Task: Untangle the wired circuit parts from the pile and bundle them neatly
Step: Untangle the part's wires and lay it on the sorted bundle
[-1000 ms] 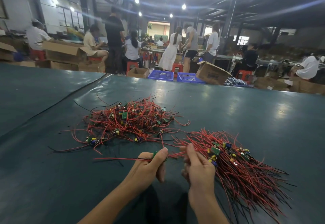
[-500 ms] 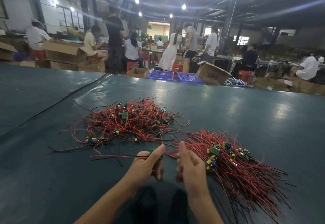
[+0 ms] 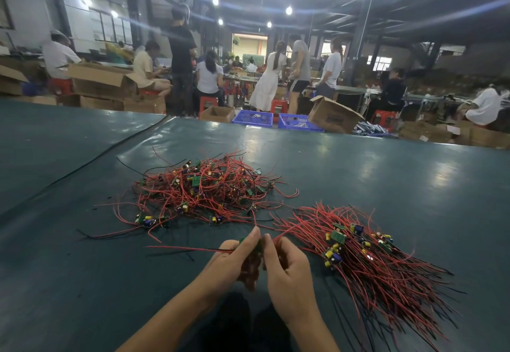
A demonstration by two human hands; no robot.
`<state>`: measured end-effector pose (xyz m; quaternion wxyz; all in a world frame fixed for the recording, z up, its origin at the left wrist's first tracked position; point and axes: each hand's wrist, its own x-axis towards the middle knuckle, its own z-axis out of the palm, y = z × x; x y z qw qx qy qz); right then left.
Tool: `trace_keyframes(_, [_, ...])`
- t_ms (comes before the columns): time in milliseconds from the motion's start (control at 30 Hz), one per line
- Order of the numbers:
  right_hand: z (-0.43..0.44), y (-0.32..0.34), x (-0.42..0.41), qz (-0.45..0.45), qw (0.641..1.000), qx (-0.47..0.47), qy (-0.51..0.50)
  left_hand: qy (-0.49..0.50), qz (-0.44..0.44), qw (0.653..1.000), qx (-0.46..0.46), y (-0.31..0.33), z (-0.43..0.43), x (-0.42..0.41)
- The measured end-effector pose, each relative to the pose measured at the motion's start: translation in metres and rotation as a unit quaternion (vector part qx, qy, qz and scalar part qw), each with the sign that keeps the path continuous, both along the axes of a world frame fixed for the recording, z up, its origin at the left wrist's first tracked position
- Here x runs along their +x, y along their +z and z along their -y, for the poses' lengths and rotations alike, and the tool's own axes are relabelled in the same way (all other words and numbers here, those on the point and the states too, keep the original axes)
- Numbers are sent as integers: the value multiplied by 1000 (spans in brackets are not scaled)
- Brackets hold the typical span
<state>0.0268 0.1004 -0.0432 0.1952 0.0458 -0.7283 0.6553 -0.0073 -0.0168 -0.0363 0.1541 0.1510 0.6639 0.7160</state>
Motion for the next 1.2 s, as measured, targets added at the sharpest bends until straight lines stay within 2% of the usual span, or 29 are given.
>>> trace_keyframes(167, [-7, -4, -5, -2, 999, -10, -36, -7, -53, 999, 1, -3, -5, 1])
trace_keyframes(267, [-7, -4, -5, 6, 999, -13, -41, 57, -158, 984, -67, -8, -6, 0])
trace_keyframes(333, [-5, -3, -4, 14, 998, -27, -52, 126, -238, 952, -146, -12, -3, -1])
trace_keyframes(400, [-4, -1, -3, 33, 996, -52, -59, 170, -274, 921, -217, -16, 0, -2])
trace_keyframes(500, [-2, 0, -1, 65, 996, -46, -45, 196, -310, 862, -349, -19, 6, -5])
trace_keyframes(567, [-1, -1, -1, 88, 995, -32, -41, 194, -326, 834, -400, -18, 9, -5])
trace_keyframes(733, [-4, -6, -4, 98, 994, -16, -38, 191, -369, 822, -388, -11, 10, 2])
trace_keyframes(867, [-5, -5, -5, 79, 995, -11, -52, 162, -374, 832, -377, -9, 11, -1])
trace_keyframes(967, [-10, -3, -8, 71, 990, -72, -94, 143, -382, 832, -377, -11, 9, 1])
trace_keyframes(1100, [-25, 10, -8, 39, 960, -250, -122, 150, -367, 840, -371, -15, 9, -1])
trace_keyframes(1167, [-34, 16, -7, 1, 954, -241, -179, 156, -363, 843, -365, -17, 10, -3])
trace_keyframes(1200, [-39, 18, -6, -25, 954, -204, -220, 158, -362, 843, -365, -18, 10, -3])
